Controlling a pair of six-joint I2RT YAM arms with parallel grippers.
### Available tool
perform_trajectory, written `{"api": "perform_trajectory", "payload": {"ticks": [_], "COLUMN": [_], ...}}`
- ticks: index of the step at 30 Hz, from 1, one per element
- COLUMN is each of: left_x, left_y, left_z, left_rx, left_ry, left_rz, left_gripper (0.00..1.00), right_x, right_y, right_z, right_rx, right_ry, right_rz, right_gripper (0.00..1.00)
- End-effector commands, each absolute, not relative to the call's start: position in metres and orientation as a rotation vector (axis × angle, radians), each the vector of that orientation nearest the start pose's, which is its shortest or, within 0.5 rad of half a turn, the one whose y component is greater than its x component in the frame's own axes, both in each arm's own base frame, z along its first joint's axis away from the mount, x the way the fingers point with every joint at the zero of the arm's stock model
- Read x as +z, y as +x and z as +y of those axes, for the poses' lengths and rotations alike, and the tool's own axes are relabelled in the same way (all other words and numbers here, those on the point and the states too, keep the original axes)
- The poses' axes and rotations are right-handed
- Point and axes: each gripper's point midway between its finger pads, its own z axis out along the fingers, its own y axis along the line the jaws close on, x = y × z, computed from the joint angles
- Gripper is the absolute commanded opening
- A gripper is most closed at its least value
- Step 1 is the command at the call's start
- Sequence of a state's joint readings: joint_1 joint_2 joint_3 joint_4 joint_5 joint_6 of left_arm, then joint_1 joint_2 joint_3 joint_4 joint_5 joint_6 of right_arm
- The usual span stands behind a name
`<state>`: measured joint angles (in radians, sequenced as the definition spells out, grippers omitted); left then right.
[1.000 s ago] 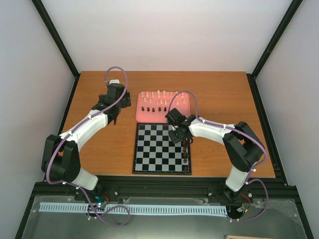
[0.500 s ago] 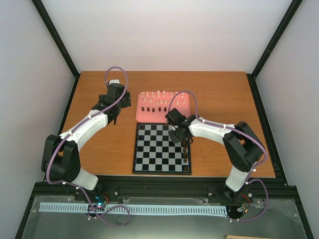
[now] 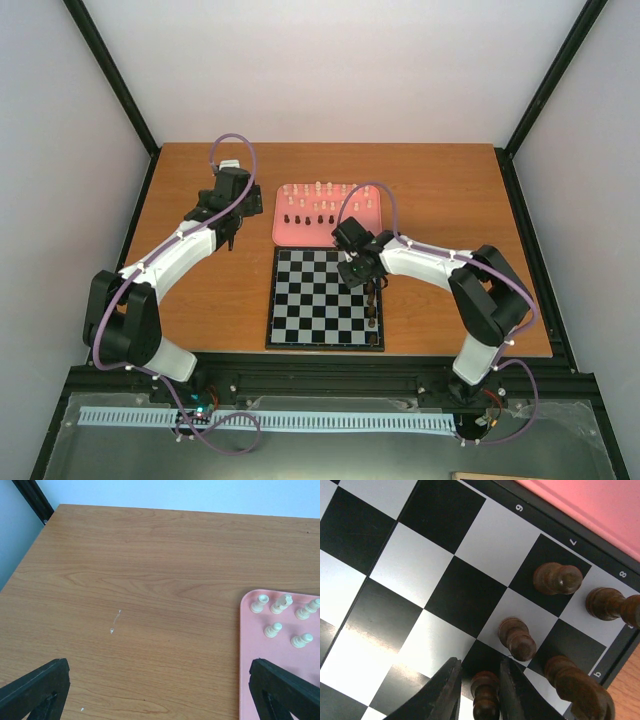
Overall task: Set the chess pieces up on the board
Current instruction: Place the chess piece on the chessboard, then pick up the chess piece from the storage box.
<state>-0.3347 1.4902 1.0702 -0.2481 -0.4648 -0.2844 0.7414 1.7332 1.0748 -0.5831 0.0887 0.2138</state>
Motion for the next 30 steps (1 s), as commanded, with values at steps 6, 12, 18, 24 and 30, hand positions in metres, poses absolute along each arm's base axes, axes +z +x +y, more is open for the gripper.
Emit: {"api": "perform_trajectory", "payload": {"ticks": [6, 12, 18, 24, 30], "left_x": [0.207, 0.208, 0.209, 0.214, 0.216], "left_y": [0.433, 0.433, 0.432, 0.430, 0.427], "left_z": [-0.067, -0.067, -0.069, -0.069, -0.068], "left_rx": [0.157, 0.155, 0.142, 0.124, 0.122], "left_ry": [-0.202, -0.203, -0.200, -0.201, -0.206], "left_rz": [2.109, 2.107, 2.107, 2.097, 2.091], "left_gripper": [1.00, 1.00, 1.00, 1.00, 1.00], "right_x": [0.069, 0.097, 0.134, 0.143, 0.131], "right_y": [0.294, 0.297, 0.304, 0.337, 0.396], "right_z": [0.248, 0.255, 0.270, 0.294, 0.307], "right_rx": [0.128, 0.176, 0.244, 0.227, 0.148], "right_ry": [-0.688, -0.676, -0.663, -0.659, -0.631], "right_rz": [2.632, 2.569, 2.483, 2.425, 2.429], "right_gripper": [0.23, 0.29, 0.44, 0.60, 0.58]}}
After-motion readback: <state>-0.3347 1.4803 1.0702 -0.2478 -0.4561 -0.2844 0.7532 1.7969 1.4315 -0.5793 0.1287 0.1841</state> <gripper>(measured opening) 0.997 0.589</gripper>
